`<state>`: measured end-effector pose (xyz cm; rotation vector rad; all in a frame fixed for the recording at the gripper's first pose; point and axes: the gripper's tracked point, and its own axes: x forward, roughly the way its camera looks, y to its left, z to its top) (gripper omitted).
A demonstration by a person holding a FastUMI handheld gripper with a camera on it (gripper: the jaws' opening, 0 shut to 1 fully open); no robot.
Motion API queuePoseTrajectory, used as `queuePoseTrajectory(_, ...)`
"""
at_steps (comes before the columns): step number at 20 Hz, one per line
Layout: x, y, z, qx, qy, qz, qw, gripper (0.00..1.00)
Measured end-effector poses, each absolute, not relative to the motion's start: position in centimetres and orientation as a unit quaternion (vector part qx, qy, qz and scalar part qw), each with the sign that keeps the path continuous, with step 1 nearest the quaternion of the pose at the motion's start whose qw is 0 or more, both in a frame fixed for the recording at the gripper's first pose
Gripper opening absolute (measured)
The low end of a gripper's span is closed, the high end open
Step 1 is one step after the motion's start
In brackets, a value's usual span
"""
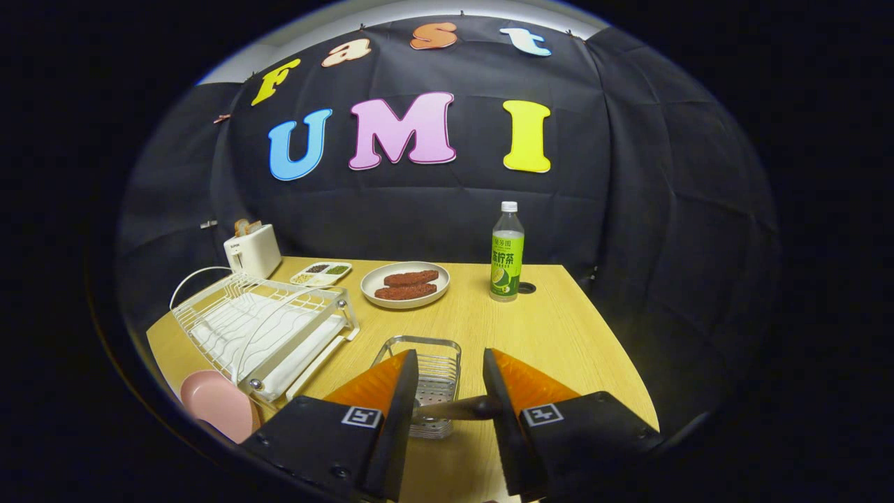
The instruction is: Take the plate from the dish rack, then take the spoon from the basket and place it into the plate.
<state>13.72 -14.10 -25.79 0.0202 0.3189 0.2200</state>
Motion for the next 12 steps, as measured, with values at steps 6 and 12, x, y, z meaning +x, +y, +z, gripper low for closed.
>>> queuePoseTrajectory(6,13.8,-11.8,-26.2,0.010,0.160,0.133,0.978,0.33)
queuePoseTrajectory(12,14.0,-9.8,-25.5,0.025,0.168,0.158,0.973,0.17)
